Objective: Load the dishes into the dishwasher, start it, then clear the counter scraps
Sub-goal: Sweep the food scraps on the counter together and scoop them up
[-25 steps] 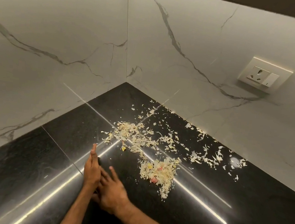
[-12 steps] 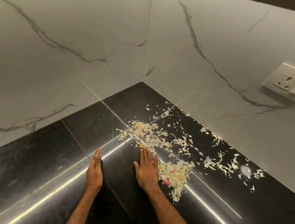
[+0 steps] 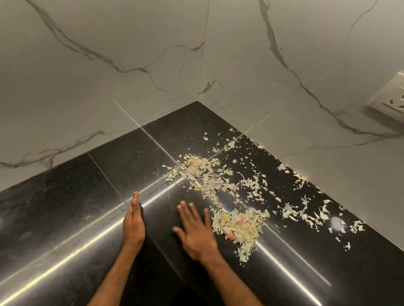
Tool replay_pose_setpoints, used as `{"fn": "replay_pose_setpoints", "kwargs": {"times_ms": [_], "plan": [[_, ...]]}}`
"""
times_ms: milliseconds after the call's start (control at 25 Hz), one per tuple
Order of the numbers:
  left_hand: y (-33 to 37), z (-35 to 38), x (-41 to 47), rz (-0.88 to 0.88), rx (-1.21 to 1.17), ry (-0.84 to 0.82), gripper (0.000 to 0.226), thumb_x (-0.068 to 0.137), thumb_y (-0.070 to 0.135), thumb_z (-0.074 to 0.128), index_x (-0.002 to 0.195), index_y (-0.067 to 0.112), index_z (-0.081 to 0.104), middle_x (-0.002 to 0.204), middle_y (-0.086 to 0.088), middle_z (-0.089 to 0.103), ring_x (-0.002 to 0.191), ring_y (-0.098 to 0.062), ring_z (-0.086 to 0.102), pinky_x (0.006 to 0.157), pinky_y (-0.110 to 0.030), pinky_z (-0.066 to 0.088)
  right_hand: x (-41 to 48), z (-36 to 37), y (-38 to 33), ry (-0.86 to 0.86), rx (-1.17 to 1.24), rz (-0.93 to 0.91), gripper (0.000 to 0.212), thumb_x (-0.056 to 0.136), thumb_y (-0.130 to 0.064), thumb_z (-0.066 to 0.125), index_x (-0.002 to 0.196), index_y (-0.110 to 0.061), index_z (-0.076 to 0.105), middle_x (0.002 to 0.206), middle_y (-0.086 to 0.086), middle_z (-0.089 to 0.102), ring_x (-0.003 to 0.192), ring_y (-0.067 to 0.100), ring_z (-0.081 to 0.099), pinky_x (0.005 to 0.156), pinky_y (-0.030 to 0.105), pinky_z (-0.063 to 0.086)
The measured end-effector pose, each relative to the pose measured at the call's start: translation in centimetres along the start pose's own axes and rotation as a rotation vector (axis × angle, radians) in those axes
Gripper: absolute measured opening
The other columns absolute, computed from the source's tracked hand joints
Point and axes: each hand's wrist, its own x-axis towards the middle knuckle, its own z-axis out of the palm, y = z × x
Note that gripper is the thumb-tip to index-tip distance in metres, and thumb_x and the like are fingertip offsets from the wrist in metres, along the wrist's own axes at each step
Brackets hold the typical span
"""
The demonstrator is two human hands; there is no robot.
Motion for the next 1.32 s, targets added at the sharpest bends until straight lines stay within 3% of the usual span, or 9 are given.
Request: {"fn": "replay_pose_setpoints", "kwargs": {"times_ms": [120,240,320,440,640,880,1120,1240,1320], "plan": [[-0.7,-1.2,-0.1,-0.012,-0.018,0.044,0.060,0.102,0.053,0.019,0.152,0.024,0.034,0.159,-0.004,0.031,0.148,-0.019,0.024,0.117,-0.031,0.016,-0.6,-0.2,0.0,-0.003,-0.027,0.021,0.071,0.101,-0.060,0.008,0.155,-0.021,-0.017,0.160,-0.006,-0.028,0.148,0.014,-0.025,0.118,0.055,-0.017],[-0.6,-0.9,-0.5,-0.021,-0.051,0.056,0.054,0.105,0.047,0.022,0.151,0.024,0.038,0.156,-0.007,0.037,0.145,-0.020,0.031,0.117,-0.031,0.022,-1.6,2.6,-5.6,-0.035,-0.015,-0.334,0.073,0.101,-0.059,0.019,0.158,-0.021,-0.006,0.163,-0.006,-0.018,0.149,0.011,-0.021,0.114,0.057,-0.021],[-0.3,-0.3,-1.0,-0.033,-0.045,0.027,0.053,0.104,0.048,0.023,0.150,0.027,0.039,0.156,-0.008,0.038,0.144,-0.020,0.032,0.116,-0.031,0.024,-2.4,4.1,-7.5,-0.074,0.022,-0.430,0.071,0.101,-0.059,0.022,0.158,-0.021,0.004,0.165,-0.005,-0.005,0.150,0.009,-0.017,0.116,0.053,-0.021],[-0.1,0.4,-1.8,0.003,0.002,-0.066,0.061,0.099,0.054,0.022,0.152,0.027,0.035,0.158,-0.007,0.033,0.146,-0.023,0.029,0.120,-0.039,0.023,-2.6,2.8,-4.2,-0.003,0.011,-0.266,0.068,0.103,-0.057,0.020,0.158,-0.025,-0.003,0.165,-0.009,-0.011,0.150,0.008,-0.019,0.120,0.049,-0.017],[0.3,1.5,-2.8,0.017,0.074,-0.213,0.058,0.101,0.053,0.021,0.154,0.030,0.029,0.160,-0.004,0.028,0.145,-0.023,0.030,0.113,-0.038,0.027,-3.5,0.2,2.8,-0.003,0.025,0.071,0.069,0.102,-0.058,0.009,0.156,-0.021,-0.014,0.160,-0.007,-0.026,0.149,0.012,-0.022,0.121,0.041,-0.016],[0.3,5.0,-4.1,0.083,0.157,-0.390,0.064,0.096,0.057,0.023,0.154,0.029,0.029,0.160,0.001,0.029,0.148,-0.017,0.025,0.122,-0.044,0.021,-6.4,1.6,2.5,0.098,-0.048,-0.042,0.071,0.102,-0.060,0.015,0.158,-0.021,-0.007,0.164,-0.006,-0.019,0.148,0.009,-0.024,0.120,0.041,-0.017],[-0.2,8.2,-5.4,0.075,0.272,-0.560,0.067,0.095,0.063,0.018,0.155,0.033,0.022,0.163,0.007,0.018,0.150,-0.013,0.014,0.123,-0.042,0.013,-14.4,4.1,7.1,0.217,0.158,0.653,0.094,0.094,-0.076,0.016,0.155,-0.013,-0.019,0.161,0.007,-0.029,0.149,0.023,-0.025,0.118,0.042,-0.022],[0.1,10.5,-7.0,0.079,0.364,-0.699,0.082,0.088,0.078,0.008,0.157,0.034,0.009,0.164,0.010,0.003,0.149,-0.006,-0.003,0.123,-0.036,-0.002,-12.7,3.8,7.1,0.140,0.222,0.701,0.097,0.091,-0.078,0.008,0.150,-0.011,-0.030,0.156,0.009,-0.039,0.145,0.025,-0.034,0.119,0.046,-0.020],[1.0,12.2,-8.0,0.087,0.350,-0.799,0.100,0.074,0.094,0.005,0.156,0.037,0.004,0.163,0.014,-0.001,0.146,0.000,-0.004,0.121,-0.033,-0.004,-10.2,2.6,7.5,0.184,0.271,0.667,0.092,0.094,-0.073,0.009,0.148,-0.011,-0.033,0.153,0.007,-0.044,0.144,0.023,-0.036,0.119,0.048,-0.019]]}}
